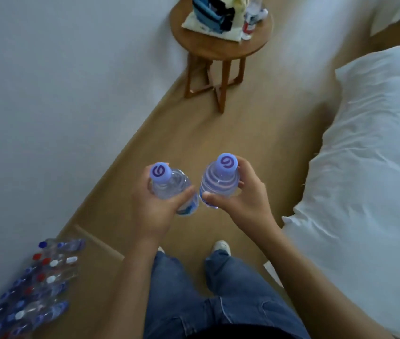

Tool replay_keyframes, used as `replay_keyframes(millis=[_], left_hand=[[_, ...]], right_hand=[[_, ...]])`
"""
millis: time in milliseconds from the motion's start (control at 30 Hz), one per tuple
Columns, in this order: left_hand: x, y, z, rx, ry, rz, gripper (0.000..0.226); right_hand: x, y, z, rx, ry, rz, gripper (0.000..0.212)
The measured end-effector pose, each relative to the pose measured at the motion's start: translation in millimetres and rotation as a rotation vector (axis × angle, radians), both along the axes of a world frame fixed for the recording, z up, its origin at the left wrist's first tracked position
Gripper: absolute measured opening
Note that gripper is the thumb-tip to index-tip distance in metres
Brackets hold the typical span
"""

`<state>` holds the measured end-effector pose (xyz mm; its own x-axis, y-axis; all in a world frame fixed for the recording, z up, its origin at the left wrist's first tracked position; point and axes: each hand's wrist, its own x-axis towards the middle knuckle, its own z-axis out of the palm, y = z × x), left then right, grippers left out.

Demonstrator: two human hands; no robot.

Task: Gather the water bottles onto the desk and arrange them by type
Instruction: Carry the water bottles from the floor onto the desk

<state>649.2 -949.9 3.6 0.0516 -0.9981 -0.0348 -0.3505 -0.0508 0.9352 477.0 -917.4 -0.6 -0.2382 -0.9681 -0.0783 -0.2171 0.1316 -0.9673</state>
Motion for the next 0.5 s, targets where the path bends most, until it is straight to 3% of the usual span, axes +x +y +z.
replay_keyframes(millis=[267, 500], left_hand=[[-168.6, -28.3, 17.6, 0.034, 0.044, -0.38, 0.048], [-291.4, -82.9, 3.8, 0.006, 0.059, -0.619, 0.05]], right_hand=[[-148.5, 36.2, -0.3, 0.024, 0.018, -0.422, 0.068], [-238.1, 20.4, -7.5, 0.07, -0.014, -0.725, 0.067]])
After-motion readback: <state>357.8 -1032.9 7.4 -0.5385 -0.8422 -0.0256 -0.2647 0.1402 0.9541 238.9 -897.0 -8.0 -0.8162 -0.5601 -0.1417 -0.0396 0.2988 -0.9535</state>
